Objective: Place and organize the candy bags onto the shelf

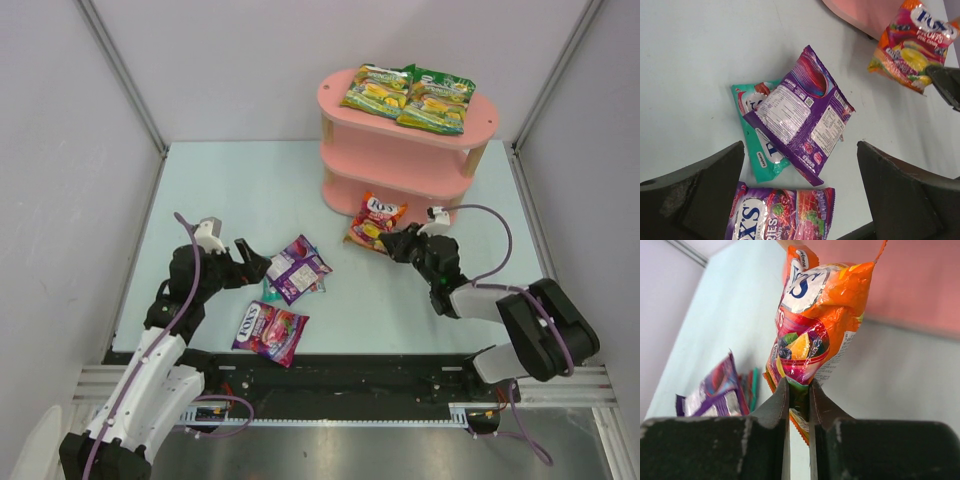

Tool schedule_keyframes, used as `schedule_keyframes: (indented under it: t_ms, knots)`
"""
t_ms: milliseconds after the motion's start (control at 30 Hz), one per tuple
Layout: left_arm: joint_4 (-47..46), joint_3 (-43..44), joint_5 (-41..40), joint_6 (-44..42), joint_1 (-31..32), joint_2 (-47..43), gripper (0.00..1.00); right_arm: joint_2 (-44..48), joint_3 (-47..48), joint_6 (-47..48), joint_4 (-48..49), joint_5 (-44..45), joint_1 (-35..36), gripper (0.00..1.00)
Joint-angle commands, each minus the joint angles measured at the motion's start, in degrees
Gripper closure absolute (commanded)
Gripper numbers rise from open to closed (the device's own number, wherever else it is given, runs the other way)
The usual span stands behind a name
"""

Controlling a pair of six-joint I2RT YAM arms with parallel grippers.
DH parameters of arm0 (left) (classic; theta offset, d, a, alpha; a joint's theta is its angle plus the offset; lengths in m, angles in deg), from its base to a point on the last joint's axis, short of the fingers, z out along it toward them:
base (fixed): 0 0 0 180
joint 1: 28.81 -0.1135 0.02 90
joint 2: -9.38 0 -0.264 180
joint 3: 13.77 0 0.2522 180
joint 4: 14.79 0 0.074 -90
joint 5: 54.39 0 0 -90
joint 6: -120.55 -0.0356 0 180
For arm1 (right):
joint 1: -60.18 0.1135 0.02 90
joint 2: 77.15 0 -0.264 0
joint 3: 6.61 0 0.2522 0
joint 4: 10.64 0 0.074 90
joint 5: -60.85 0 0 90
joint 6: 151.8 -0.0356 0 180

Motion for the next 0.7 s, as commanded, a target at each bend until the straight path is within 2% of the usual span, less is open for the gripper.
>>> schedule_keyframes:
  t_ms: [0,333,667]
  knots:
    - [-2.03,-0.17,1.28,0.62,0.30,0.03,0.00,-4.05,4.75,2.34,15.88,-0.99,-0.71,1.00]
    - [-2.29,-0.26,1.64,0.62,0.21,0.21,0.00,-16.18,10.38,-2.67,26.94,3.15,-1.06,1.00]
    - [-2.29,-0.26,1.72,0.53,0.21,0.03,0.00,-24.53,18.11,-3.29,28.36,6.49,-0.71,1.00]
